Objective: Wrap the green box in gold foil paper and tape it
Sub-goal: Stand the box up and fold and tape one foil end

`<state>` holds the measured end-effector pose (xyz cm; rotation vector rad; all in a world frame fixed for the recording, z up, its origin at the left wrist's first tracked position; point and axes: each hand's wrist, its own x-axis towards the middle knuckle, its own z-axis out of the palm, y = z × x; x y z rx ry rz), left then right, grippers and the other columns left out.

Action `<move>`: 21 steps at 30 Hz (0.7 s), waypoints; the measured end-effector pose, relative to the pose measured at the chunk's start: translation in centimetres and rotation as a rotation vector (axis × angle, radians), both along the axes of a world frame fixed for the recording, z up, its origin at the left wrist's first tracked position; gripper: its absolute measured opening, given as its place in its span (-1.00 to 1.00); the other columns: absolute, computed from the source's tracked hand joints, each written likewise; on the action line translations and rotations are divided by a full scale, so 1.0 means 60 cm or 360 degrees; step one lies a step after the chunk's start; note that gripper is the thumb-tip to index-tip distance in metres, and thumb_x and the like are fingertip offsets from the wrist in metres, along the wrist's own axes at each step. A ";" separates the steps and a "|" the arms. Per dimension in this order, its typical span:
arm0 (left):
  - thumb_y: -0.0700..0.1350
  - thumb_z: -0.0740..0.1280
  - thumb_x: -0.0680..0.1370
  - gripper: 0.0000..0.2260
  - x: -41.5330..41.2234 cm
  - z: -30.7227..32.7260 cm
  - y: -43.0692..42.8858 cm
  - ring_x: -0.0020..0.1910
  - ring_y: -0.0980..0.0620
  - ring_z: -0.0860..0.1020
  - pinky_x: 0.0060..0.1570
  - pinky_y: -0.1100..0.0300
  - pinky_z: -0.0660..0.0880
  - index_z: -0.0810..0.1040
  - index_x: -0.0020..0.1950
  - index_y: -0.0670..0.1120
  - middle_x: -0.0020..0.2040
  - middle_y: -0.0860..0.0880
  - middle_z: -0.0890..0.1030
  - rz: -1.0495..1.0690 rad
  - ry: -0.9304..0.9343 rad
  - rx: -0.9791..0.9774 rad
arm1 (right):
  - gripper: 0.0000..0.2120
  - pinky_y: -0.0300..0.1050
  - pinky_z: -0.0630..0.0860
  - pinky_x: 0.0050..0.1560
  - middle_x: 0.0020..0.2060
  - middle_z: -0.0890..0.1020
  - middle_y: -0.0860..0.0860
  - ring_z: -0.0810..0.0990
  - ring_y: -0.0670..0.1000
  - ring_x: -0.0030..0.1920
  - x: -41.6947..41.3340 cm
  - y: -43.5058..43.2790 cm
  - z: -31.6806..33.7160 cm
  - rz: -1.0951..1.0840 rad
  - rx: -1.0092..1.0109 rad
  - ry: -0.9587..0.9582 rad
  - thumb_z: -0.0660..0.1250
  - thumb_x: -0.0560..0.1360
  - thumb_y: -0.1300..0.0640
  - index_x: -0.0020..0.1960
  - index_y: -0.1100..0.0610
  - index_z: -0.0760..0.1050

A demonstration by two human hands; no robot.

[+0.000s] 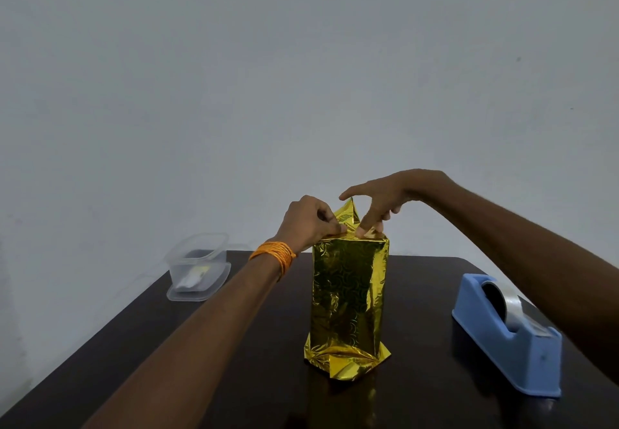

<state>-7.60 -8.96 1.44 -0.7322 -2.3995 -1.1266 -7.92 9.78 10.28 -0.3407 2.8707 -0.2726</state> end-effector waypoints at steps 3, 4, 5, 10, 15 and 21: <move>-0.05 0.54 0.42 -0.85 -0.001 -0.002 -0.003 -0.27 0.15 0.56 -0.40 0.47 0.37 0.71 -0.14 -0.13 -0.24 -0.03 0.66 -0.0010 -0.0015 0.0015 | -0.14 -0.23 0.32 -0.37 -0.30 0.59 0.04 0.41 -0.04 -0.33 0.007 0.026 -0.014 -0.0133 -0.0118 0.0036 0.52 0.39 -0.20 0.55 -0.12 0.16; -0.06 0.54 0.43 -0.85 0.000 -0.002 -0.002 -0.25 0.14 0.57 -0.37 0.45 0.39 0.71 -0.15 -0.13 -0.21 -0.05 0.68 -0.0014 -0.0009 0.0009 | -0.18 -0.24 0.31 -0.37 -0.29 0.56 0.05 0.38 -0.04 -0.33 0.011 0.040 -0.025 -0.0172 -0.0232 0.0012 0.50 0.40 -0.21 0.54 -0.13 0.20; -0.06 0.54 0.43 -0.85 0.000 -0.001 -0.002 -0.23 0.11 0.58 -0.33 0.41 0.41 0.71 -0.15 -0.13 -0.19 -0.07 0.69 -0.0015 -0.0005 0.0008 | -0.24 -0.24 0.31 -0.35 -0.27 0.53 0.06 0.37 -0.04 -0.32 0.016 0.052 -0.038 -0.0201 -0.0354 -0.0021 0.48 0.42 -0.22 0.52 -0.15 0.23; -0.05 0.53 0.44 -0.82 0.002 0.001 0.001 -0.19 0.08 0.58 -0.28 0.34 0.43 0.71 -0.11 -0.16 -0.16 -0.08 0.68 -0.0015 0.0000 -0.0004 | -0.49 -0.19 0.40 -0.26 -0.09 0.48 0.12 0.41 -0.03 -0.26 0.031 0.082 -0.107 -0.0350 -0.1093 -0.0152 0.41 0.48 -0.21 0.38 -0.12 0.42; -0.06 0.53 0.44 -0.82 0.005 0.000 -0.002 -0.23 0.14 0.55 -0.32 0.40 0.37 0.72 -0.10 -0.17 -0.17 -0.05 0.67 0.0007 -0.0008 -0.0010 | -0.56 -0.09 0.49 -0.09 0.05 0.58 0.10 0.54 0.04 -0.03 0.042 0.046 -0.133 -0.0460 -0.1437 0.0064 0.46 0.46 -0.15 0.24 0.00 0.48; -0.03 0.53 0.43 -0.83 0.012 0.000 -0.003 -0.23 0.18 0.57 -0.31 0.44 0.39 0.72 -0.15 -0.13 -0.18 -0.01 0.69 0.0017 0.0029 0.0000 | -0.69 -0.07 0.45 -0.08 -0.09 0.59 0.09 0.56 0.06 -0.06 0.049 0.036 -0.191 -0.0781 -0.2066 -0.0111 0.44 0.46 -0.13 0.02 0.07 0.55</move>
